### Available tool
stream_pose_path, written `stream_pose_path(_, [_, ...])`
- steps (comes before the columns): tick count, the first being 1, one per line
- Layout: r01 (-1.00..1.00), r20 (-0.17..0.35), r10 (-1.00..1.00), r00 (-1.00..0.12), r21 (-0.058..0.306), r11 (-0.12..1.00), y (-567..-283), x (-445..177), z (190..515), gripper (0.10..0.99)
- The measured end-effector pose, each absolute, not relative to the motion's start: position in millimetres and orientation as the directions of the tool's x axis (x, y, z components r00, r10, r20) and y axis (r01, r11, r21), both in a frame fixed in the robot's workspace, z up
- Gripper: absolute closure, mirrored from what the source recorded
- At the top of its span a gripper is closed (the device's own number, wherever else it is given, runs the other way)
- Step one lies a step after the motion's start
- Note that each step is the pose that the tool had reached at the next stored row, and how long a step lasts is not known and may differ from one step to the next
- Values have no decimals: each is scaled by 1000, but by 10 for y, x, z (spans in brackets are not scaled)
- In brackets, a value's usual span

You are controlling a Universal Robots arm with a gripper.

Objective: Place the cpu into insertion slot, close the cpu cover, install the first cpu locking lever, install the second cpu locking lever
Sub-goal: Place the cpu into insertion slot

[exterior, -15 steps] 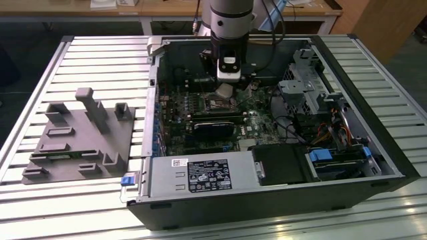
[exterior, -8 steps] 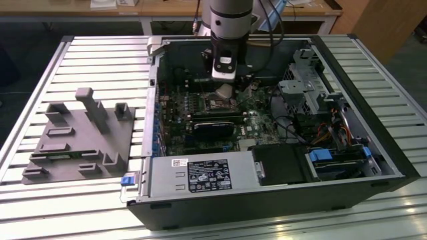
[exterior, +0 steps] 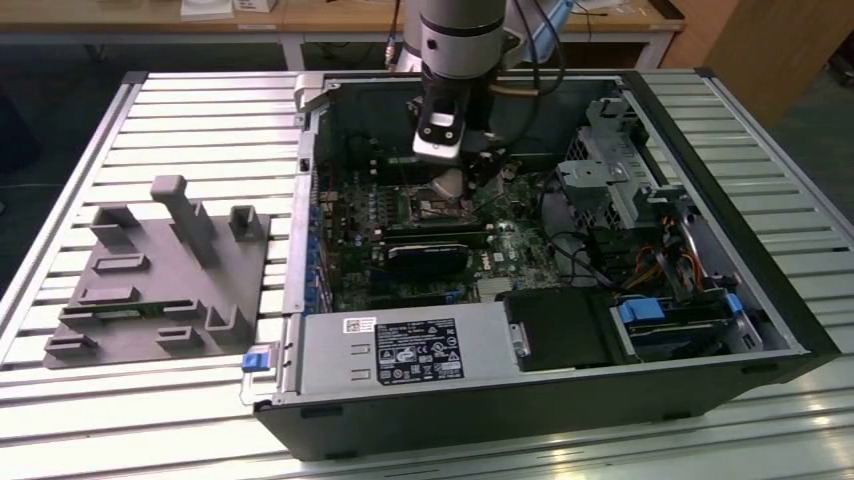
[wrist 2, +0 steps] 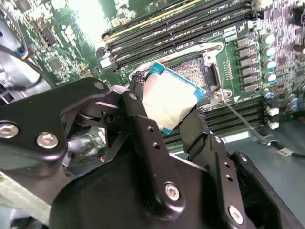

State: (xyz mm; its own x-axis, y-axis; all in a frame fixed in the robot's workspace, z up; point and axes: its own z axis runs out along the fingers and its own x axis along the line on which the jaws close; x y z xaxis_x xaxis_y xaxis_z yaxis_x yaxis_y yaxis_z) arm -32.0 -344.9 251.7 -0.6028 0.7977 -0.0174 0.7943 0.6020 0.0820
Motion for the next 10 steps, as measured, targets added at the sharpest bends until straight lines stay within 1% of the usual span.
stream_pose_path(10, [878, -17, 881, -472, 82, 472, -3449, -321, 2507, 545])
